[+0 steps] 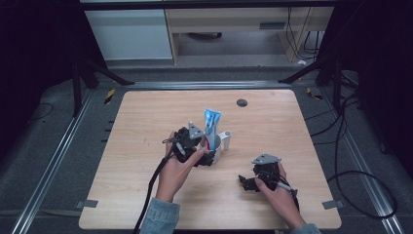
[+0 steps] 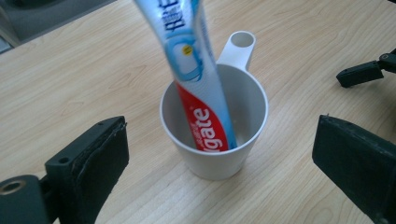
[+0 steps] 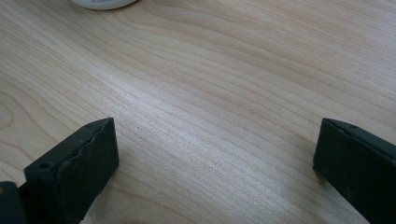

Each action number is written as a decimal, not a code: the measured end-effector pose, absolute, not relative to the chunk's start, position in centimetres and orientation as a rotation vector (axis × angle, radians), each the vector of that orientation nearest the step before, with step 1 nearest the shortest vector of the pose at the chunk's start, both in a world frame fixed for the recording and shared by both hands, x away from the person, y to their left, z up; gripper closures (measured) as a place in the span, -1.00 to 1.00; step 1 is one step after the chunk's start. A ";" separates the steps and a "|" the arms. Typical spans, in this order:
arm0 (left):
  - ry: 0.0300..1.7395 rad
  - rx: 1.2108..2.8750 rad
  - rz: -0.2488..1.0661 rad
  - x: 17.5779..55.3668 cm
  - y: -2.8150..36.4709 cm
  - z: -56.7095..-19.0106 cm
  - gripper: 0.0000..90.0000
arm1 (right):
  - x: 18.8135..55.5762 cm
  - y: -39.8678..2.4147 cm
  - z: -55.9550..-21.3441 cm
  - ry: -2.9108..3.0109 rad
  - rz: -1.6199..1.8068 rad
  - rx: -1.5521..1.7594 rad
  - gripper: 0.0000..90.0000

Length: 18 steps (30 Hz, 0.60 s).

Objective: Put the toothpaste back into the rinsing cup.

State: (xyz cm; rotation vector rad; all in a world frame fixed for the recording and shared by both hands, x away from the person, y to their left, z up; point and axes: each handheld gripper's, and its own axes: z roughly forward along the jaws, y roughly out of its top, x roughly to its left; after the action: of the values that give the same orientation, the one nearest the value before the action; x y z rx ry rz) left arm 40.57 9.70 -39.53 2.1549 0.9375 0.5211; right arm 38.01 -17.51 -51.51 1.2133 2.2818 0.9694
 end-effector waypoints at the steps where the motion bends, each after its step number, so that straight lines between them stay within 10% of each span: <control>1: 0.937 2.157 0.516 40.6 9.8 -39.7 -0.93 | 38.0 -17.5 -51.5 2.281 0.969 1.215 -0.99; 18: 0.932 2.244 0.498 40.4 12.9 -41.0 -0.92 | 38.0 -17.5 -51.5 2.282 0.969 1.213 -0.99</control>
State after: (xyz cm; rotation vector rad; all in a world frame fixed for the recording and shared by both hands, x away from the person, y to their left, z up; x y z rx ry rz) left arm 40.44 12.95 -40.96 2.2436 0.9324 0.4979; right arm 38.01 -17.51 -51.51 1.2132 2.2818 0.9692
